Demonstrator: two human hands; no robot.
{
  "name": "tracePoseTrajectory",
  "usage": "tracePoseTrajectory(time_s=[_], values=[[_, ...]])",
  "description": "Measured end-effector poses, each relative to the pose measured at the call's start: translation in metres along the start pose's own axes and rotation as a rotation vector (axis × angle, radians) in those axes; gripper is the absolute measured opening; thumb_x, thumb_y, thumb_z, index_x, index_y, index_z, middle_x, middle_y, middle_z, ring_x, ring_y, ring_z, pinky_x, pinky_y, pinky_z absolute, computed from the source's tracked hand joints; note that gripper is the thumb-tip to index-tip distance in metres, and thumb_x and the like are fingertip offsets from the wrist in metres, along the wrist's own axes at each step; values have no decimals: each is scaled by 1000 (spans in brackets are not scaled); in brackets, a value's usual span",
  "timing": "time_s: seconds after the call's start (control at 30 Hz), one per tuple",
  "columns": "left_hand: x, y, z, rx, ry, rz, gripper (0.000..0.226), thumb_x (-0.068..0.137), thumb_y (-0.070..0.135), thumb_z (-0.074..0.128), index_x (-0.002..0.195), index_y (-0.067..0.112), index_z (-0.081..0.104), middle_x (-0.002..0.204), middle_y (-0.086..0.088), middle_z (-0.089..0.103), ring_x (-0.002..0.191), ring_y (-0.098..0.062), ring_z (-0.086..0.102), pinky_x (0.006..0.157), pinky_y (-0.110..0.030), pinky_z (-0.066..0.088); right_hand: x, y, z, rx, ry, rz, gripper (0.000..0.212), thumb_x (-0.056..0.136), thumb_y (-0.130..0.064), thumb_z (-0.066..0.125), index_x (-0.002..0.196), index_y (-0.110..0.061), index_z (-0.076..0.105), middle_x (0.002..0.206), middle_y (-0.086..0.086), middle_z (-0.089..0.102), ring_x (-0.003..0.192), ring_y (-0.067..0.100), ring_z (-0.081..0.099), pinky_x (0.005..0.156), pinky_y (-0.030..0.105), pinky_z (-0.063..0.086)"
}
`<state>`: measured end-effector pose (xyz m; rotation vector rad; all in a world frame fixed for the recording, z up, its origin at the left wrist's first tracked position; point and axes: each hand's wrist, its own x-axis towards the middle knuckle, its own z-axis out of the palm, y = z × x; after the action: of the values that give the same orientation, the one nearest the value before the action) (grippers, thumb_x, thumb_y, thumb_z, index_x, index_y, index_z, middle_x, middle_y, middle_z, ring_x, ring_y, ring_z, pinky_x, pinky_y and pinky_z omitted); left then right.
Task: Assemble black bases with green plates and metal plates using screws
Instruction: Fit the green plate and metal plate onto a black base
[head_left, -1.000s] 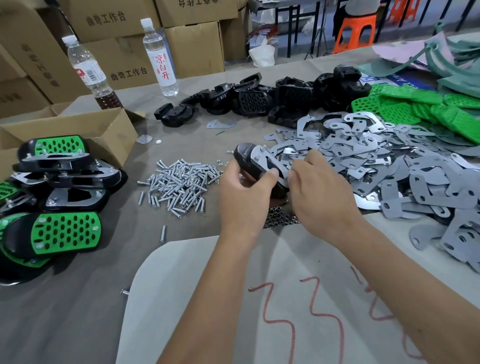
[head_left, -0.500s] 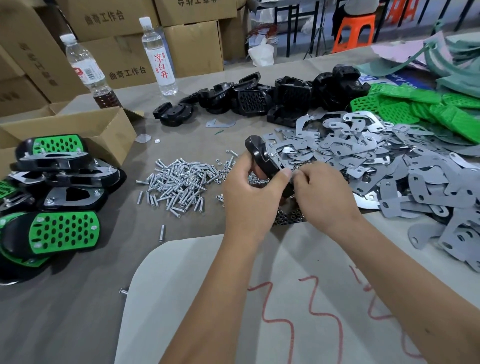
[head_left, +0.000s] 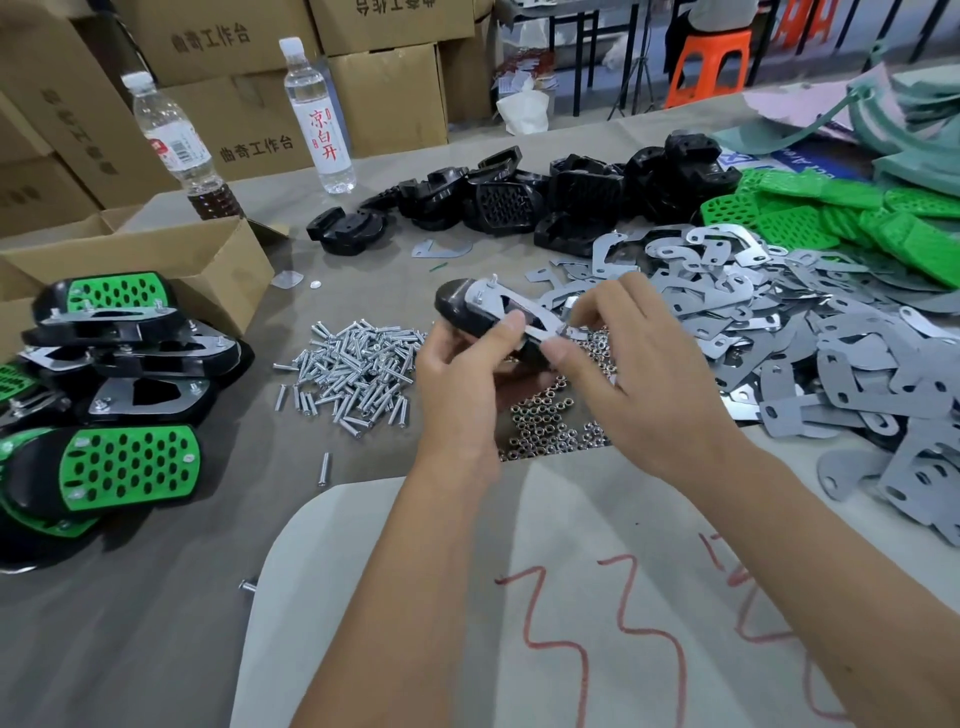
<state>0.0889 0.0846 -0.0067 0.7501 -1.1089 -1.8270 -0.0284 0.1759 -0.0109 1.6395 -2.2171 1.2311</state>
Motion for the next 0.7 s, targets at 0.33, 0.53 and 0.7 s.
tracePoseTrajectory(time_s=[0.33, 0.53, 0.7], values=[[1, 1, 0, 61, -82, -117, 38, 74, 22, 62, 110, 12, 62, 92, -10, 66, 68, -18, 62, 48, -22, 46, -2, -2, 8, -143, 110, -276, 34, 78, -21, 84, 109, -20, 69, 110, 1, 55, 89, 18, 49, 60, 41, 51], [4, -1, -3, -78, -142, -84, 22, 91, 26, 72, 100, 11, 57, 88, -4, 72, 69, -12, 67, 80, -35, 59, 2, 1, 14, 96, 267, -104, 14, 93, -22, 74, 103, -13, 73, 91, -3, 66, 79, 16, 62, 69, 32, 50], [10, -6, -5, 57, 114, -86, 34, 85, 5, 81, 111, 7, 59, 80, -10, 72, 70, -24, 74, 58, -33, 60, 2, 9, 9, 727, -27, 372, 11, 101, -19, 65, 95, -13, 72, 81, 15, 74, 62, 34, 72, 51, 46, 61]])
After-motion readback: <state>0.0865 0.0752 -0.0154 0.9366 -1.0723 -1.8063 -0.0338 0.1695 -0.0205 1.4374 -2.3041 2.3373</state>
